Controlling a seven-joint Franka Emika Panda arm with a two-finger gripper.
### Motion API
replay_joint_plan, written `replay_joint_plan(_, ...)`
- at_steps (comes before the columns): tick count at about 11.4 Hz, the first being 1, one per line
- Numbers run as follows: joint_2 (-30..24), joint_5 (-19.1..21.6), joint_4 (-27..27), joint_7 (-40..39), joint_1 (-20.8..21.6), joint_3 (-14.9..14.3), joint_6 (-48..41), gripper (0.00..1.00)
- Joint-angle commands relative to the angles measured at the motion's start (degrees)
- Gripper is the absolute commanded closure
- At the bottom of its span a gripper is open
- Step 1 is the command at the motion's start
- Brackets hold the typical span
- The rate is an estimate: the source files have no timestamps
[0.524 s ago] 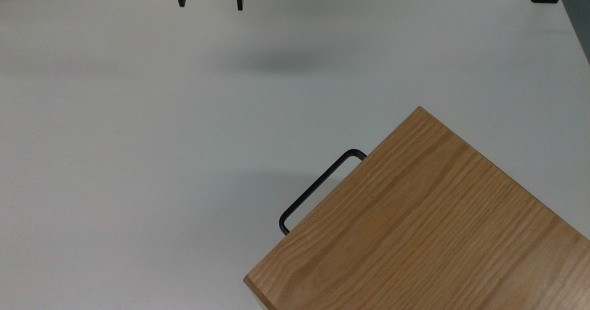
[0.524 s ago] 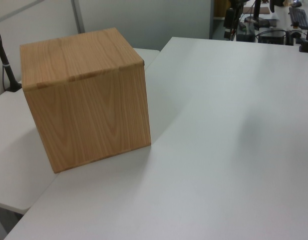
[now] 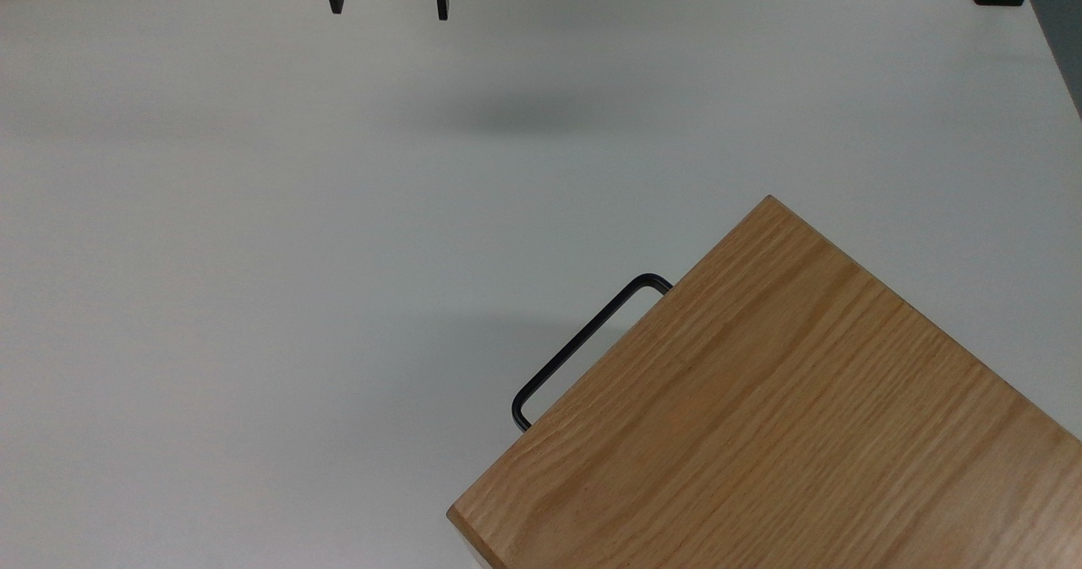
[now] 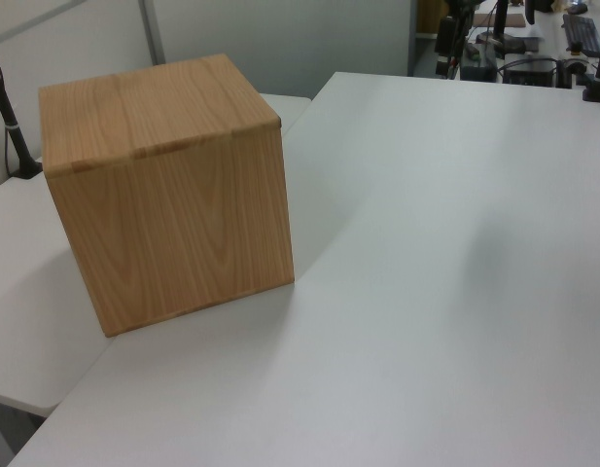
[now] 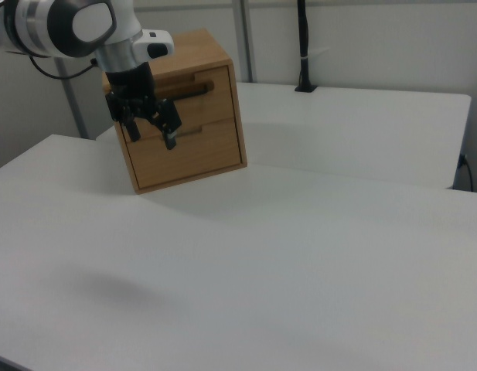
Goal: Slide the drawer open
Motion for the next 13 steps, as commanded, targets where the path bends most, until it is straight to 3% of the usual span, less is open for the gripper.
replay_joint_plan(1, 0.0, 0.7, 0.0, 0.9, 0.9, -0.4, 0.1, 0.00)
replay_joint_plan(9, -0.1, 0.7, 0.1, 0.2, 0.6, -0.4, 0.1, 0.00)
replay_joint_plan(13, 0.7, -0.1, 0.0, -9.0, -0.8, -0.5, 0.4, 0.00)
